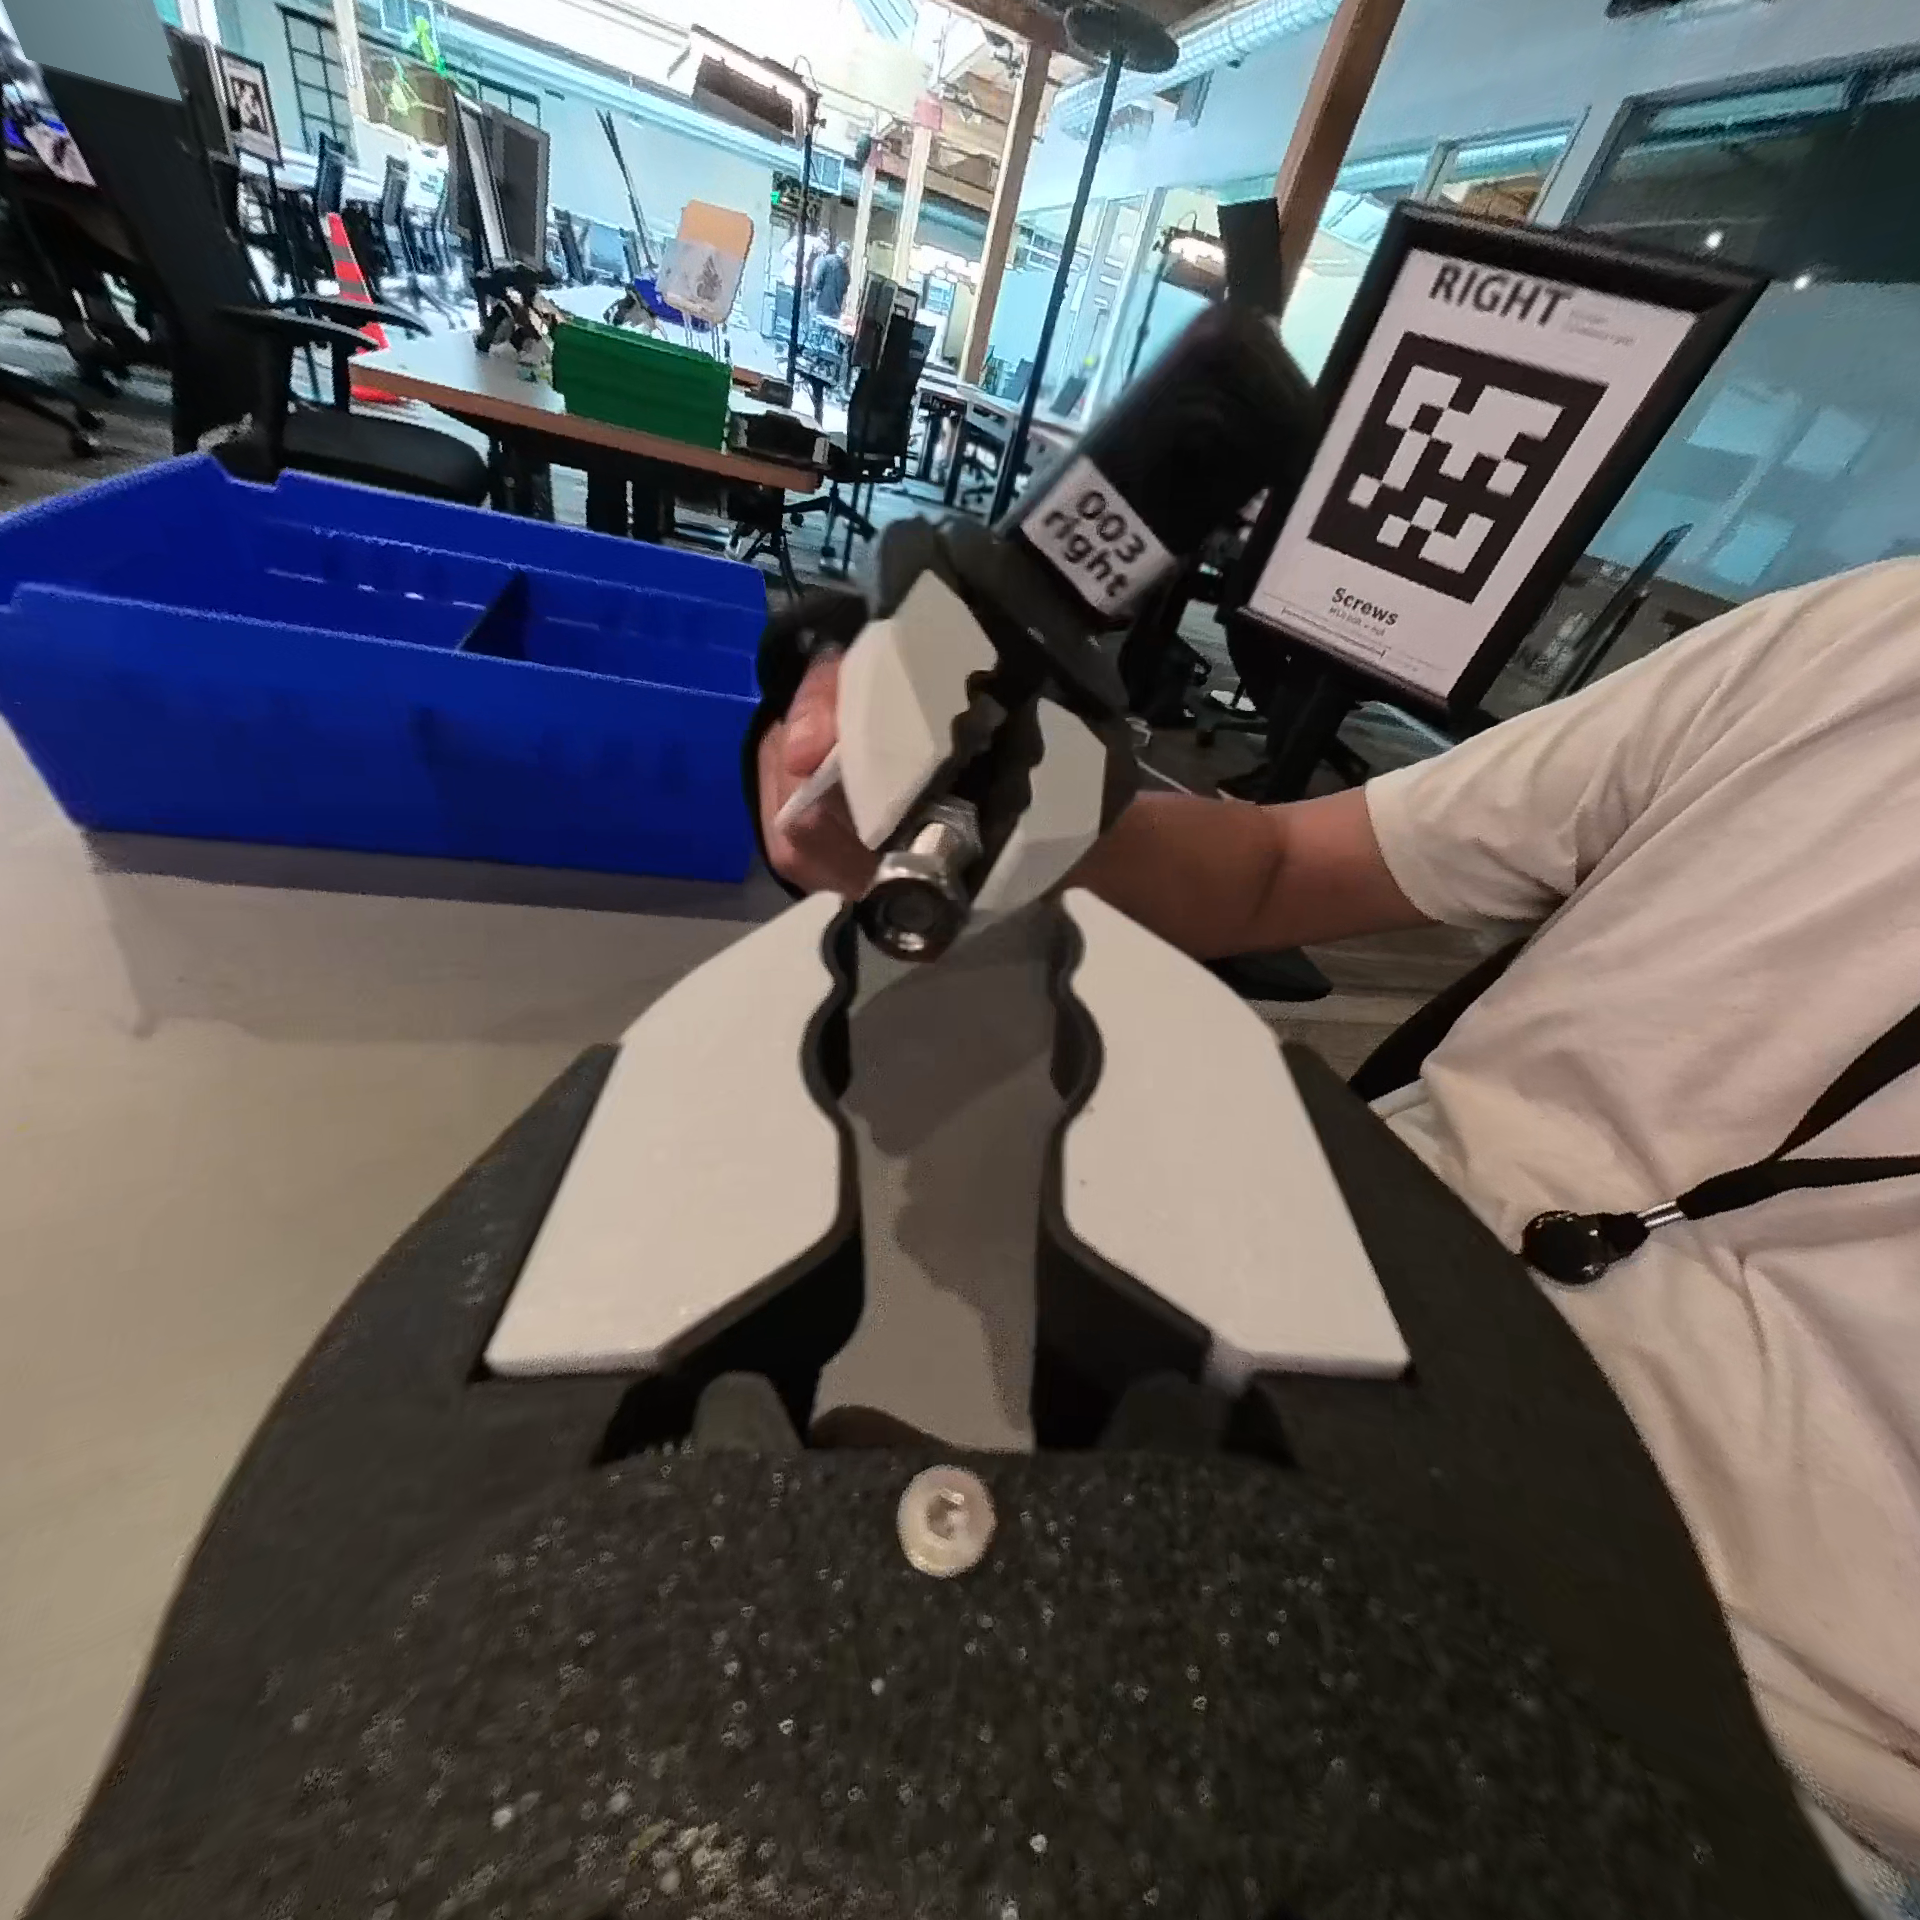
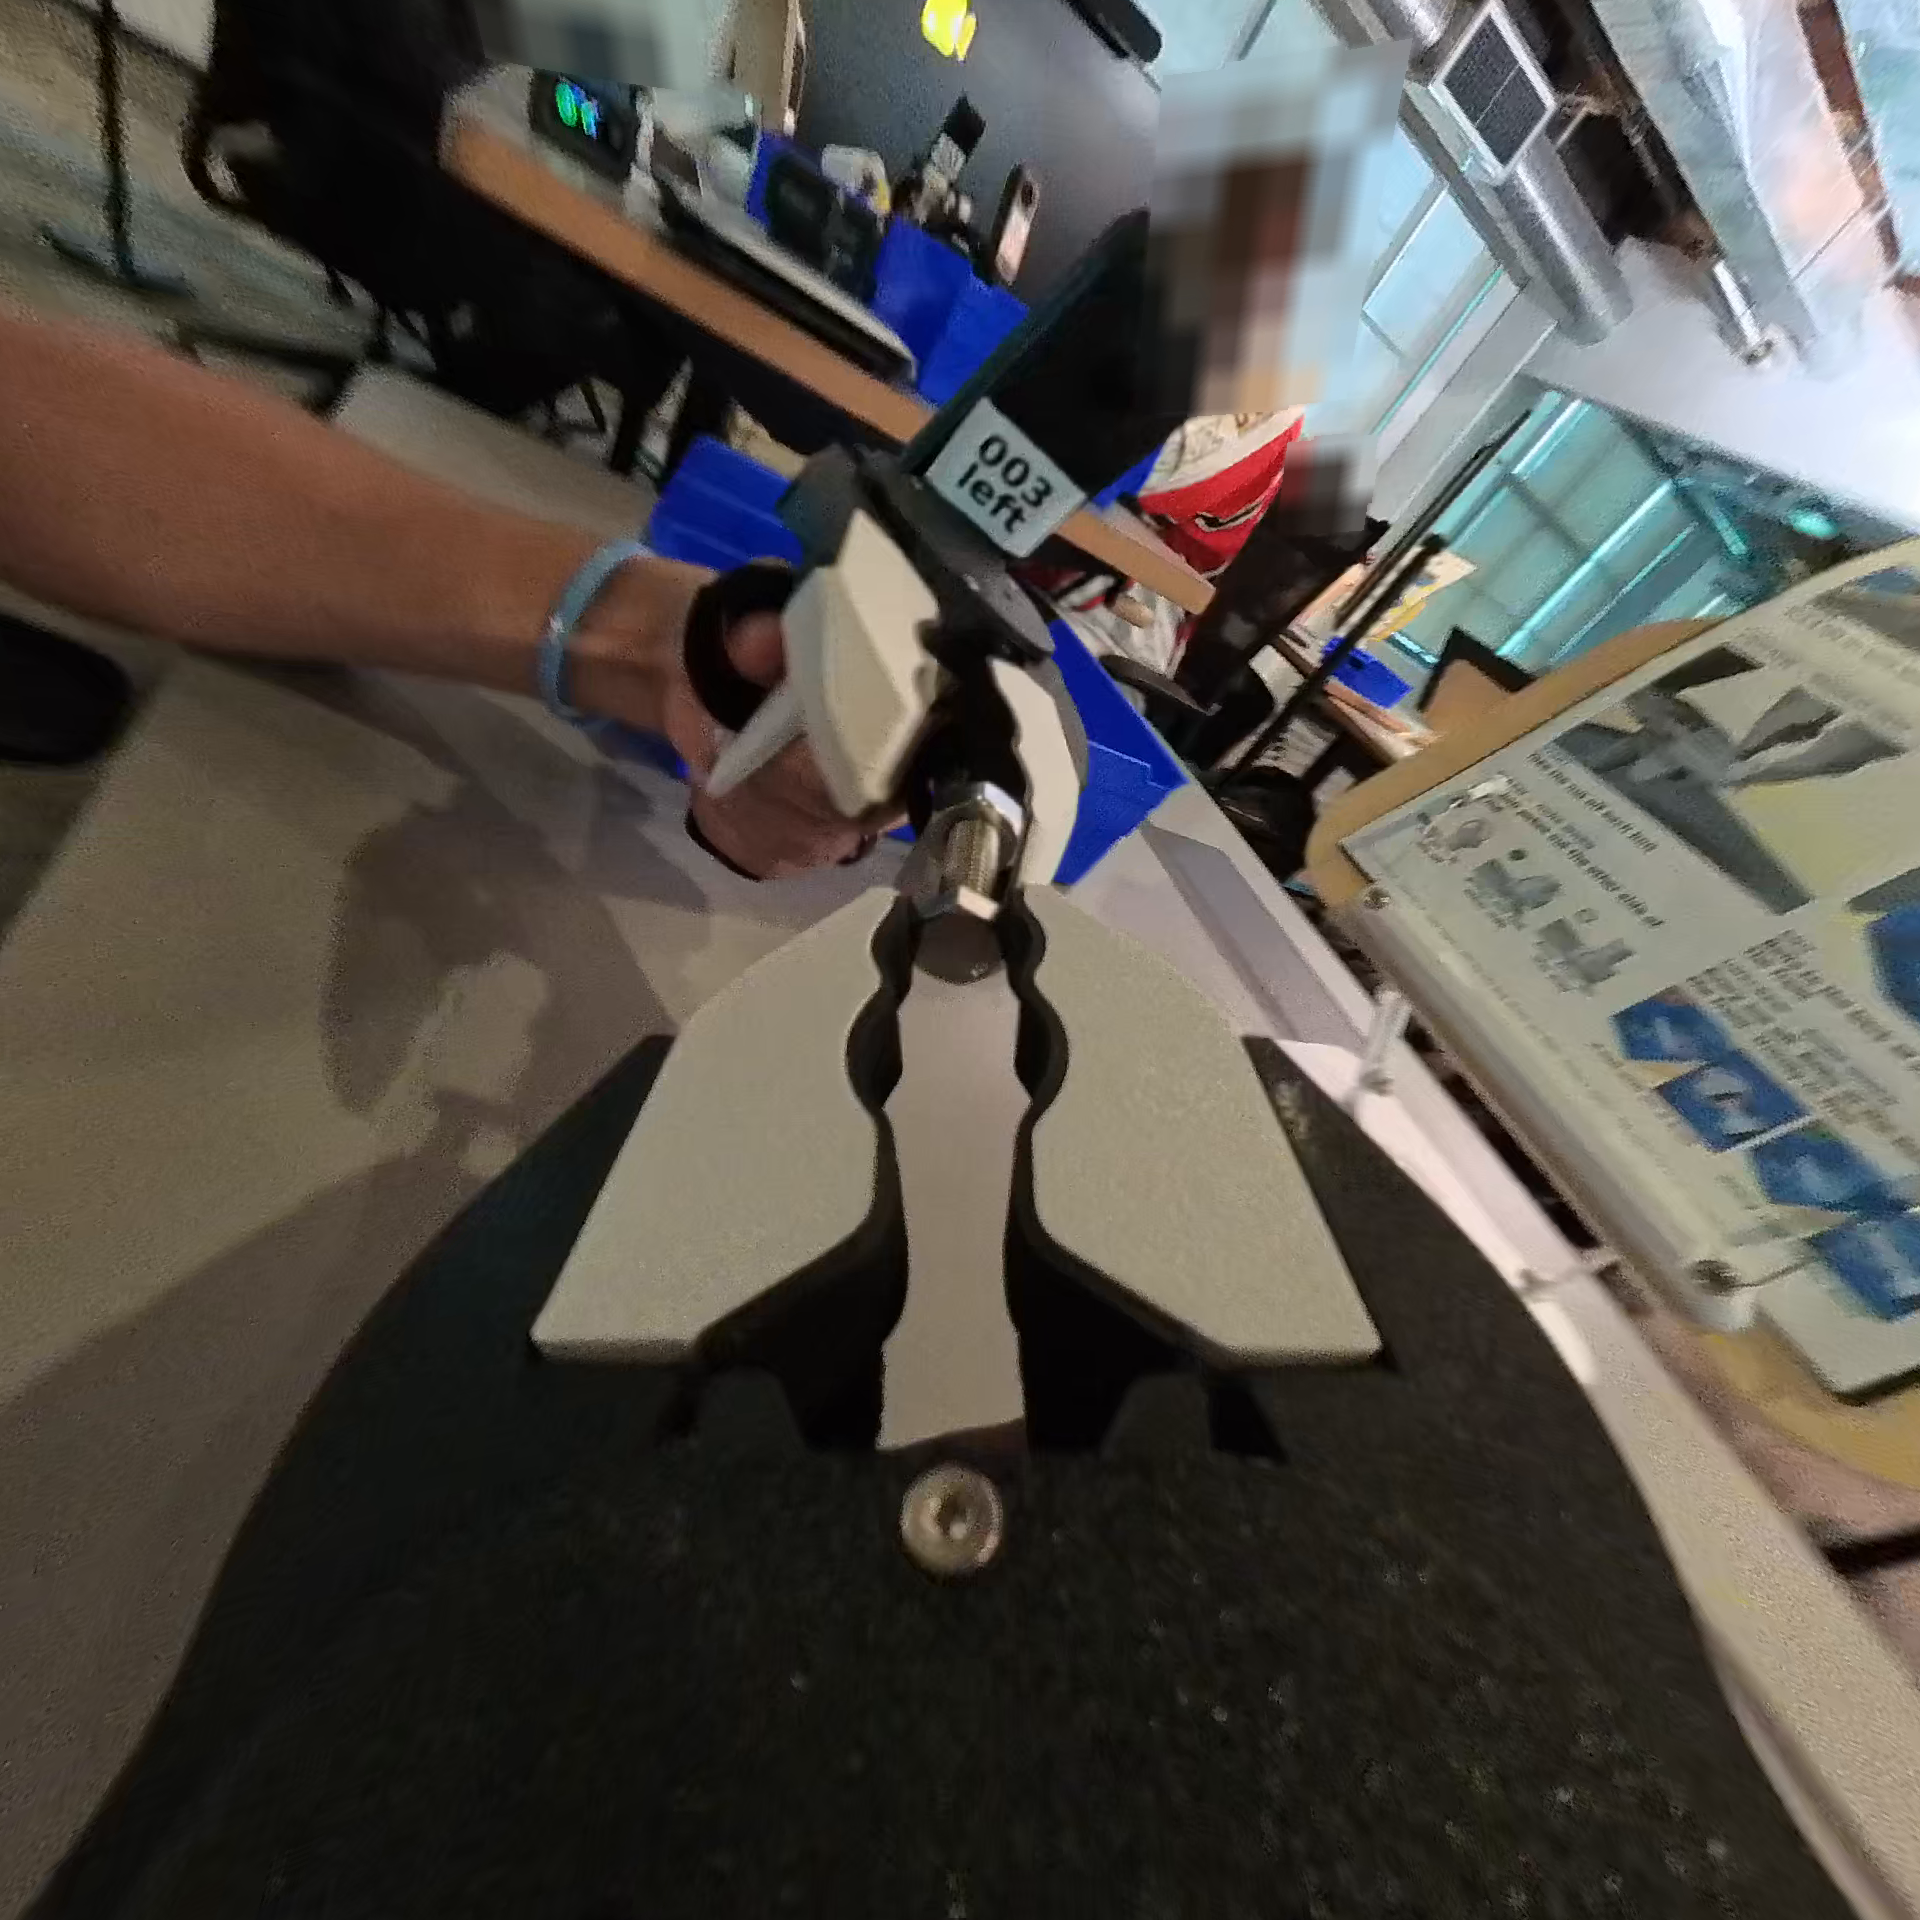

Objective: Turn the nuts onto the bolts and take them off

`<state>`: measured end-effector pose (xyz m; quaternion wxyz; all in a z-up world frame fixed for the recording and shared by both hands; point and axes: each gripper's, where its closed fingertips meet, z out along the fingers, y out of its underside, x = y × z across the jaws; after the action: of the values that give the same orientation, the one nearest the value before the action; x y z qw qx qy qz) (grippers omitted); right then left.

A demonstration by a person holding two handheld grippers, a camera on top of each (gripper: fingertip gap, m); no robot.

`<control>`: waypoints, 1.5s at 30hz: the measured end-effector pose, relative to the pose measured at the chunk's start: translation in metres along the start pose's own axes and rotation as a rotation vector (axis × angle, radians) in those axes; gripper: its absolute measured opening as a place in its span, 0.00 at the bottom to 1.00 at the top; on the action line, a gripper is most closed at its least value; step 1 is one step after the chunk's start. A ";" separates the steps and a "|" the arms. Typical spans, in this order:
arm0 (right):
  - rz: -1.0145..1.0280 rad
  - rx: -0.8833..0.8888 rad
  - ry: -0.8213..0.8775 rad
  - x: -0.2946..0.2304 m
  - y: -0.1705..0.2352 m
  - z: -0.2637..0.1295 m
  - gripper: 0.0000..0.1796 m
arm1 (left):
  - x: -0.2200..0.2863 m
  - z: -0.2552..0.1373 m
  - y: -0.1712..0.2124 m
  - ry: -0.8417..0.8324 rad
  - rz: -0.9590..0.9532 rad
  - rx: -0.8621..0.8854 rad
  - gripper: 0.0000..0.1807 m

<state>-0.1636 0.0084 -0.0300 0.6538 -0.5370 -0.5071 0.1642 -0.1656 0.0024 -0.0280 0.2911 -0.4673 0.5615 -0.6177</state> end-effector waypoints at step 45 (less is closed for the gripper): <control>-0.063 0.022 -0.065 -0.004 -0.013 -0.016 0.09 | 0.010 0.015 -0.006 0.049 -0.156 0.022 0.10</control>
<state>-0.1561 -0.0086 -0.0190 0.6477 -0.5079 -0.5429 0.1667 -0.1549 -0.0115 -0.0207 0.2333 -0.4912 0.5234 -0.6560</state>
